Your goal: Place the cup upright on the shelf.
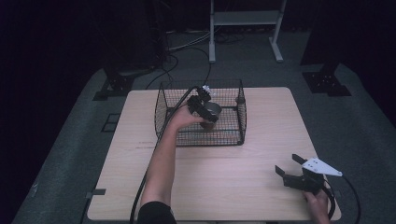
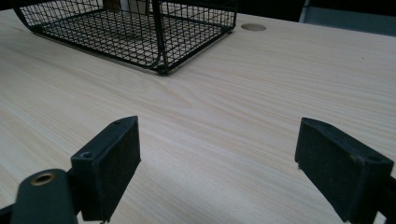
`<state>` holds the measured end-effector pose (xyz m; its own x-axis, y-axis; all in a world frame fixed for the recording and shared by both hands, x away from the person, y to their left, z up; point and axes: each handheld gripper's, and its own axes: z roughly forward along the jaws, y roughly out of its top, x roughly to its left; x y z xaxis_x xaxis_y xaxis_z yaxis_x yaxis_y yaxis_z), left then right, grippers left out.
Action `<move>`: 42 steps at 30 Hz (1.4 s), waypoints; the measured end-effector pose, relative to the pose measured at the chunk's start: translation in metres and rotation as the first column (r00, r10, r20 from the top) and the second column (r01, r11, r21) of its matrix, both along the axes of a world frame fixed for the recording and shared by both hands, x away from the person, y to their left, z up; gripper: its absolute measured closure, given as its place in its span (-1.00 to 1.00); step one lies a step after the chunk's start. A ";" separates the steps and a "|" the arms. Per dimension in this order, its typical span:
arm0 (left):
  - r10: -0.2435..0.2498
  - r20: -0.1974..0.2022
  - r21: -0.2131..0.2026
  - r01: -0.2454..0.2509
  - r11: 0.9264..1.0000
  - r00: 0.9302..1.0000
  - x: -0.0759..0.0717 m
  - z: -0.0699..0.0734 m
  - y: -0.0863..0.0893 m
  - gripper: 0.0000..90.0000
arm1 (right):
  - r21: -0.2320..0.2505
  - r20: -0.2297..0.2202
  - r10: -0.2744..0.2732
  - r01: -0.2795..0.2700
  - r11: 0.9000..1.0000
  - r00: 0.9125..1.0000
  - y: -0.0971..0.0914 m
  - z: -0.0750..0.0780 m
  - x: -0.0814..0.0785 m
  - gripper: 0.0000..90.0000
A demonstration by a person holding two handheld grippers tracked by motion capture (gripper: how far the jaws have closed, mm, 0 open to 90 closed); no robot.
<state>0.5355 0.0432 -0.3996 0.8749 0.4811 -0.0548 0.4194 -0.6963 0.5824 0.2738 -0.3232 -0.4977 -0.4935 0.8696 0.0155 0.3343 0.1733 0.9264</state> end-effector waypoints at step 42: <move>-0.003 -0.038 0.067 0.005 0.998 0.999 0.002 -0.021 -0.003 -0.61 | -0.004 0.002 0.002 -0.002 1.000 1.000 0.000 0.000 0.000 -0.70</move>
